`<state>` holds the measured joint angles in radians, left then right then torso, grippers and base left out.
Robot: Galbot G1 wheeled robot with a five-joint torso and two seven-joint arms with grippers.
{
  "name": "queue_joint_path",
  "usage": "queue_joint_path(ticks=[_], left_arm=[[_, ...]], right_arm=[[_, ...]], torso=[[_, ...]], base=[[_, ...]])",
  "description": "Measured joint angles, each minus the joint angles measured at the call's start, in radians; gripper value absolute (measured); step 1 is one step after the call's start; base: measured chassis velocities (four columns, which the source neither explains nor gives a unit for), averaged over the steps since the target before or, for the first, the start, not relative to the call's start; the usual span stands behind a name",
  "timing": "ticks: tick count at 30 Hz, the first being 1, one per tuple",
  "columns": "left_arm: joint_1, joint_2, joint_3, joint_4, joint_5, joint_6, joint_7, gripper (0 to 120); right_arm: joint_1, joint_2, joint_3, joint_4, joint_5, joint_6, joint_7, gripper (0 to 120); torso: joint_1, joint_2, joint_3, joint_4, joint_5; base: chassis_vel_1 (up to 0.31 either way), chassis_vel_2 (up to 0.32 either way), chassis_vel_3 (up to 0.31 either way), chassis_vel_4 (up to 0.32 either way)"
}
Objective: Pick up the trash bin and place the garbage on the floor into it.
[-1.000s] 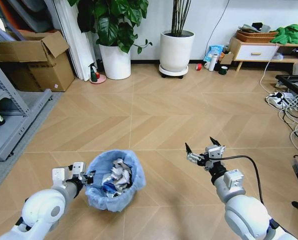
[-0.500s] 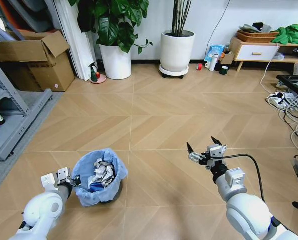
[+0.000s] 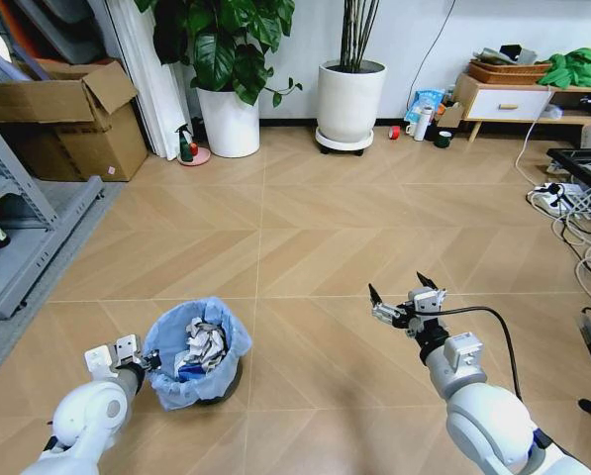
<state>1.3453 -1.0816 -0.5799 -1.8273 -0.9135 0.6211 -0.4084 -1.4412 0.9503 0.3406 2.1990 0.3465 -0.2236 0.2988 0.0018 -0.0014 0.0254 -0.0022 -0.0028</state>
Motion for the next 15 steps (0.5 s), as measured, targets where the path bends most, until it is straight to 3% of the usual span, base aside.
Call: queue_joint_path(ticks=[8, 10, 15], left_arm=[[-0.001, 0.005, 0.007, 0.003, -0.003, -0.004, 0.006, 1], [0.003, 0.014, 0.016, -0.004, 0.003, -0.042, 0.024, 16], [0.002, 0.019, 0.029, -0.031, 0.010, -0.089, 0.017, 34]], right_arm=[[-0.001, -0.004, 0.004, -0.001, -0.003, 0.000, 0.002, 100], [0.000, 0.001, -0.001, -0.005, -0.003, 0.000, 0.002, 100], [-0.003, 0.005, -0.005, -0.006, -0.005, 0.000, 0.002, 100]], torso=[[0.000, 0.000, 0.000, 0.0000, -0.0005], [0.000, 0.000, 0.000, -0.0002, -0.0008], [0.000, 0.000, 0.000, -0.0002, -0.0004]], base=[[0.000, 0.000, 0.000, 0.000], [0.000, 0.000, 0.000, 0.000], [0.000, 0.000, 0.000, 0.000]])
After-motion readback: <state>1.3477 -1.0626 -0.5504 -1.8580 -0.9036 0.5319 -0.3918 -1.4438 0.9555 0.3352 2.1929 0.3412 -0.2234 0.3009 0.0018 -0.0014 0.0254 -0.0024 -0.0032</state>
